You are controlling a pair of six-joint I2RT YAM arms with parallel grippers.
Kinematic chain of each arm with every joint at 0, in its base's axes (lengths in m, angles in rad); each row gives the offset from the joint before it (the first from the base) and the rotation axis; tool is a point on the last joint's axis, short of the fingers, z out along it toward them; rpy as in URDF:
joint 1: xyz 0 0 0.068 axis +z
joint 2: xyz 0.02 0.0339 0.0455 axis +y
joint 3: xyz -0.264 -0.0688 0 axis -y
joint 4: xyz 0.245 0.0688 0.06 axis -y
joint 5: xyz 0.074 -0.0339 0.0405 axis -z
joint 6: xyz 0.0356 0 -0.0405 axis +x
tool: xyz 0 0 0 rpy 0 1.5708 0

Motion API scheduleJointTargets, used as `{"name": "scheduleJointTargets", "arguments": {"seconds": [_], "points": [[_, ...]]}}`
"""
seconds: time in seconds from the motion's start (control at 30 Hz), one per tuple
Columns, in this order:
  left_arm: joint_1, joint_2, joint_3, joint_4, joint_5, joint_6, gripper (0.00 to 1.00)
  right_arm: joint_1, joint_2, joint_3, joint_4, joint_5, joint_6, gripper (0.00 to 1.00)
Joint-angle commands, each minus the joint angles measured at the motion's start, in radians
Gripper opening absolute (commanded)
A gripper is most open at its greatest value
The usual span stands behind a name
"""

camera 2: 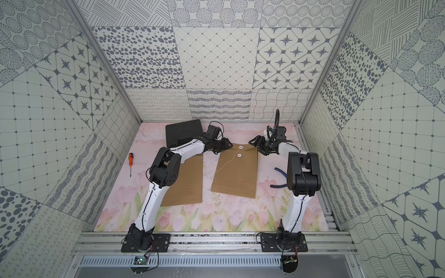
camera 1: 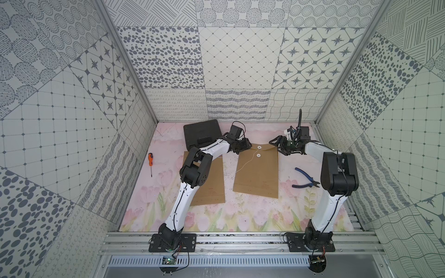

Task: Close the mouth of the file bag
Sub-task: Pick up the file bag from the center of the board.

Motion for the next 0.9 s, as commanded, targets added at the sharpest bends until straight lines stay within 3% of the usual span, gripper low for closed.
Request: {"name": "scheduleJointTargets", "arguments": {"seconds": [0.0,0.07,0.33,0.87], "points": [[0.008,0.021,-0.042,-0.158,-0.022,0.016,0.57,0.009,-0.049,-0.021,-0.021,0.092,0.013,0.73],[0.009,0.013,-0.058,-0.148,-0.026,0.016,0.57,0.009,-0.062,-0.017,-0.091,0.169,0.002,0.73],[0.012,0.017,-0.071,-0.131,-0.014,0.000,0.57,0.009,0.009,-0.012,-0.042,0.075,0.009,0.73],[0.012,-0.023,-0.122,-0.092,0.009,-0.016,0.56,0.012,0.048,0.004,0.000,0.168,0.054,0.28]]}}
